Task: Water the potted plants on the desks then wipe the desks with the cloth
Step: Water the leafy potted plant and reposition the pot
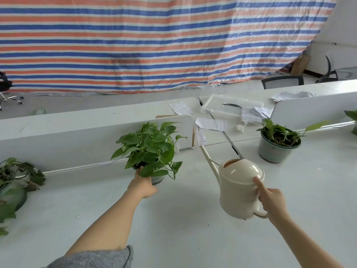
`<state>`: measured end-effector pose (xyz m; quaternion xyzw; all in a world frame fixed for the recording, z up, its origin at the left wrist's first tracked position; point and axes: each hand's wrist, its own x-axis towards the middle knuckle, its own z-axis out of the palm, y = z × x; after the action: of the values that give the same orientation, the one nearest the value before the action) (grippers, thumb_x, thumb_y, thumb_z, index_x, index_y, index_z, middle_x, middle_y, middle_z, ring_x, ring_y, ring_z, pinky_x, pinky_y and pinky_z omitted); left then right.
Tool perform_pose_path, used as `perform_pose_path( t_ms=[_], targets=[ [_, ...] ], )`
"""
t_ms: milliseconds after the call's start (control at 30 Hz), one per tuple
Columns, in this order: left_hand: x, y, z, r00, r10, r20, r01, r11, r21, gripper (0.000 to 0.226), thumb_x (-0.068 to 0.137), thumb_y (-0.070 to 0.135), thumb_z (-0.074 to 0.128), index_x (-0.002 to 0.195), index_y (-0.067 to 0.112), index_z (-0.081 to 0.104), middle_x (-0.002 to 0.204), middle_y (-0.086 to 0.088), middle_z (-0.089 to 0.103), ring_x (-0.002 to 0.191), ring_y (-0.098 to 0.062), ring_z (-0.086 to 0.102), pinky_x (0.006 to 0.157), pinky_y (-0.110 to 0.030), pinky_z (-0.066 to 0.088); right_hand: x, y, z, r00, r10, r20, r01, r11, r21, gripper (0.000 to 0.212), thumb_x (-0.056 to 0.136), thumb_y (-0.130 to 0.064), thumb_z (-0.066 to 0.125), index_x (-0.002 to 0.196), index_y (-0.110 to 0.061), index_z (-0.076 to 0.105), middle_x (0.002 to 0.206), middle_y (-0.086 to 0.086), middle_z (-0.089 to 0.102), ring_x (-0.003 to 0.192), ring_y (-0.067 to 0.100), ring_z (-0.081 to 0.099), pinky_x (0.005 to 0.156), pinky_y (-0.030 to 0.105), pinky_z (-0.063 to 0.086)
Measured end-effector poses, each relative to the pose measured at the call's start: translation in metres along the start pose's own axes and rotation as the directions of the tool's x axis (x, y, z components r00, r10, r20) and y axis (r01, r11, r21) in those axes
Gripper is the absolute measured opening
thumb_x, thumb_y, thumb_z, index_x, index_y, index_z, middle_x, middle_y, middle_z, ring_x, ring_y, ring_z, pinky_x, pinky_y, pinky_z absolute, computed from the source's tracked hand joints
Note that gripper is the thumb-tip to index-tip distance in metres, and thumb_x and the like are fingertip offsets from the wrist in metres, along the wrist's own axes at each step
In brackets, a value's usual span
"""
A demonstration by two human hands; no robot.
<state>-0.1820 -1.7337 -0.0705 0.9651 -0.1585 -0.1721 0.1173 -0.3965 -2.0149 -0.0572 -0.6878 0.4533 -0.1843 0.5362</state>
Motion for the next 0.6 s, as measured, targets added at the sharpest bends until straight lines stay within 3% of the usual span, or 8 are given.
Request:
perform_pose_path(
  t_ms=[100, 167, 400, 500, 600],
  targets=[
    [0.001, 0.0, 0.001, 1.0, -0.002, -0.01, 0.002, 1.0, -0.012, 0.091, 0.078, 0.023, 0.056, 0.149, 0.019, -0.001, 0.156, -0.009, -0.003, 0.144, -0.026, 0.017, 0.11, -0.039, 0.035, 0.002, 0.006, 0.004, 1.0, 0.02, -0.011, -0.019, 0.999, 0.031, 0.051, 0.078, -0.048, 0.063, 0.056, -0.009, 0.039, 0.057, 0.009, 0.032, 0.056, 0.021, 0.029, 0.06, 0.031, 0.025],
    [0.001, 0.0, 0.001, 1.0, 0.003, -0.012, -0.003, 1.0, -0.016, 0.091, 0.079, 0.022, 0.056, 0.148, 0.018, -0.002, 0.156, -0.008, -0.003, 0.144, -0.027, 0.016, 0.111, -0.04, 0.034, 0.002, 0.01, 0.006, 0.999, 0.042, -0.022, -0.041, 0.999, 0.031, 0.054, 0.066, -0.058, 0.061, 0.058, -0.009, 0.042, 0.055, 0.008, 0.031, 0.056, 0.021, 0.029, 0.058, 0.031, 0.024],
    [0.002, 0.0, 0.002, 1.0, 0.007, -0.01, -0.007, 1.0, -0.01, 0.091, 0.079, 0.022, 0.058, 0.148, 0.019, -0.001, 0.156, -0.008, -0.004, 0.144, -0.027, 0.015, 0.111, -0.04, 0.033, 0.006, 0.021, 0.012, 0.996, 0.064, -0.058, -0.062, 0.997, 0.041, 0.063, 0.044, -0.072, 0.051, 0.05, -0.015, 0.026, 0.057, 0.008, 0.026, 0.052, 0.019, 0.022, 0.054, 0.03, 0.018],
    [0.003, 0.001, 0.003, 1.0, -0.002, -0.005, 0.002, 1.0, -0.011, 0.092, 0.079, 0.024, 0.059, 0.148, 0.019, -0.001, 0.156, -0.008, -0.005, 0.144, -0.027, 0.014, 0.112, -0.04, 0.033, 0.006, 0.023, 0.012, 0.999, 0.036, -0.04, -0.034, 0.998, 0.044, 0.062, 0.057, -0.066, 0.057, 0.047, -0.015, 0.024, 0.054, 0.007, 0.026, 0.05, 0.019, 0.022, 0.052, 0.03, 0.017],
    [0.003, 0.0, 0.003, 1.0, -0.013, -0.01, 0.013, 1.0, -0.028, 0.092, 0.078, 0.023, 0.059, 0.148, 0.019, 0.0, 0.156, -0.008, -0.003, 0.142, -0.028, 0.02, 0.11, -0.039, 0.035, 0.01, 0.031, 0.013, 1.0, 0.002, -0.027, -0.001, 0.999, 0.04, 0.06, 0.082, -0.042, 0.061, 0.043, -0.014, 0.025, 0.046, 0.004, 0.028, 0.048, 0.018, 0.022, 0.051, 0.03, 0.016]
  ],
)
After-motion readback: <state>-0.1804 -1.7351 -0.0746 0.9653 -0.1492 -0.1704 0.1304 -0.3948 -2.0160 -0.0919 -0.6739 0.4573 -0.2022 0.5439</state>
